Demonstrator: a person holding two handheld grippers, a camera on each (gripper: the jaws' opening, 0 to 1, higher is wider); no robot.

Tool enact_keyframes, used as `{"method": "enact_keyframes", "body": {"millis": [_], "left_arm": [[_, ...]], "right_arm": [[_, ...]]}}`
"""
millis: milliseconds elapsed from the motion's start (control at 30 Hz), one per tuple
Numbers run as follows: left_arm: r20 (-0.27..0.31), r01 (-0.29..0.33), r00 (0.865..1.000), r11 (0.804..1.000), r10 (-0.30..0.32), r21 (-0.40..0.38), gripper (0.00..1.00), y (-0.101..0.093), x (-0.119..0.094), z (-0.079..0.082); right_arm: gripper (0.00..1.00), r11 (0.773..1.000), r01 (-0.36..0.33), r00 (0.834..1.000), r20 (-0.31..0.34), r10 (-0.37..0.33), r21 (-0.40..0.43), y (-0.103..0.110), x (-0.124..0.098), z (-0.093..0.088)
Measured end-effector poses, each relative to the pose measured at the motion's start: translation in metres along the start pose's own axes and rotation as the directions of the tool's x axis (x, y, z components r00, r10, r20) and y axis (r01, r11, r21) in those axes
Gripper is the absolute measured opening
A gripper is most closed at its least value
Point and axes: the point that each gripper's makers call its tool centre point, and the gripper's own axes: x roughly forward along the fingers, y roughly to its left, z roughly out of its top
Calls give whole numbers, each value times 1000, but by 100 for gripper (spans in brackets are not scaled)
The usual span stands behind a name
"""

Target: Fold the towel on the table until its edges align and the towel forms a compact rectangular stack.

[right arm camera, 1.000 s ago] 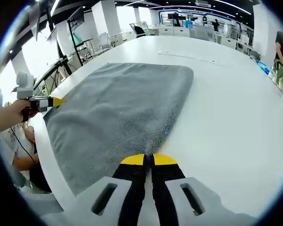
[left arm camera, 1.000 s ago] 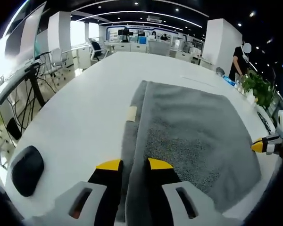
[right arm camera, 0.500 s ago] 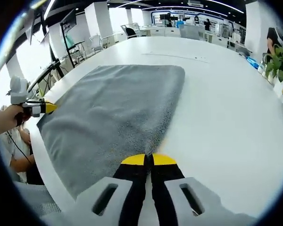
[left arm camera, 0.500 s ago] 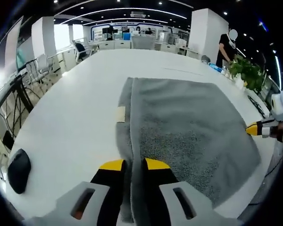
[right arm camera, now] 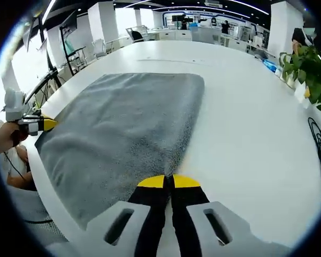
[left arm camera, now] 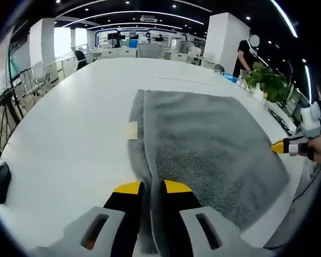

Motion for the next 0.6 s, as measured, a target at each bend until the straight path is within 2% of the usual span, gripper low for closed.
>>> {"method": "enact_keyframes", "body": {"millis": [33,133,233,267,400,600], "left_arm": [[-14,11,1000,1000,-11,-1,14,-7,-2,-4],[-29,56,998,997,-54,61,14,-27,3,-4],[-36,86,996,992,-83,92,14,-49,3,-6],[-44,107,994,982,-102,156,14,-55,4,-5],[-79,156,987,961,-142,227,13,-82,5,-7],[-84,205,978,954,-191,217,13,-106,9,-11]], "right_arm": [[0,1000,8,1000,-2,-8,3,-5,-3,-3],[0,1000,28,1000,-6,-28,-1,-20,-11,-13],[0,999,46,999,-9,-46,15,-35,-21,-20],[0,998,54,998,-10,-54,21,-43,-21,-23],[0,996,81,997,-12,-80,39,-61,-29,-29],[0,991,114,993,-20,-113,66,-87,-39,-38]]}}
